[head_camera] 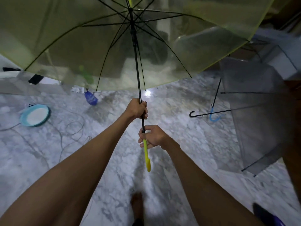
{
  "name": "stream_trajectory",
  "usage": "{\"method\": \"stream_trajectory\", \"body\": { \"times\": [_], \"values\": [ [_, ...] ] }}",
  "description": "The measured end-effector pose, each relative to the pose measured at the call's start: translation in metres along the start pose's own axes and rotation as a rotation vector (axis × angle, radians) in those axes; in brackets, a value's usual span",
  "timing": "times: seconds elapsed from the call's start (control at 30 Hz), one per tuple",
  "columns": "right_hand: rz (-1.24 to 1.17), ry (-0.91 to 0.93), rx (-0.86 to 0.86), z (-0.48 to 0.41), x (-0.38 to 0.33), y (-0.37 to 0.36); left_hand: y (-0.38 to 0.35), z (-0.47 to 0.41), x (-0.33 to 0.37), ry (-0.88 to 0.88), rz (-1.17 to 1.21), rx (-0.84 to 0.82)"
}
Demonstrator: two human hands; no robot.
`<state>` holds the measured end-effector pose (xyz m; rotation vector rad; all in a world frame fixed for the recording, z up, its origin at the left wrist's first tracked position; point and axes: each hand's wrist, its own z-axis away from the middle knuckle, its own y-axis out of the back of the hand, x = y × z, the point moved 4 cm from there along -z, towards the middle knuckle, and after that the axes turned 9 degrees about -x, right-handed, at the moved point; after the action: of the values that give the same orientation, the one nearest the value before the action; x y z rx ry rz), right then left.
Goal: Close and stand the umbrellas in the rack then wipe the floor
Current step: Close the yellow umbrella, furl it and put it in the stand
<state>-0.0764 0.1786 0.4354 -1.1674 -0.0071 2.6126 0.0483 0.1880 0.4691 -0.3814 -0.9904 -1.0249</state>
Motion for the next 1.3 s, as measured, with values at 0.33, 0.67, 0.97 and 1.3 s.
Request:
{"method": "stream_trajectory", "body": {
  "times": [0.33,0.67,0.97,1.3],
  "values": [
    [0.033,-0.026,-0.085,0.056,0.048,-0.064,0.003,0.084,-0.052,0.019,0.1,0.03],
    [0.154,-0.12,-0.198,0.08,0.068,-0.11,0.027,0.143,-0.085,0.017,0.238,0.087],
    [0.504,-0.023,0.121,0.059,-0.04,-0.076,0.055,0.191,-0.115,0.036,0.27,0.102],
    [-0.006,0.152,0.069,0.021,-0.104,-0.159,0.063,0.226,-0.124,0.061,0.183,0.056]
  ]
}}
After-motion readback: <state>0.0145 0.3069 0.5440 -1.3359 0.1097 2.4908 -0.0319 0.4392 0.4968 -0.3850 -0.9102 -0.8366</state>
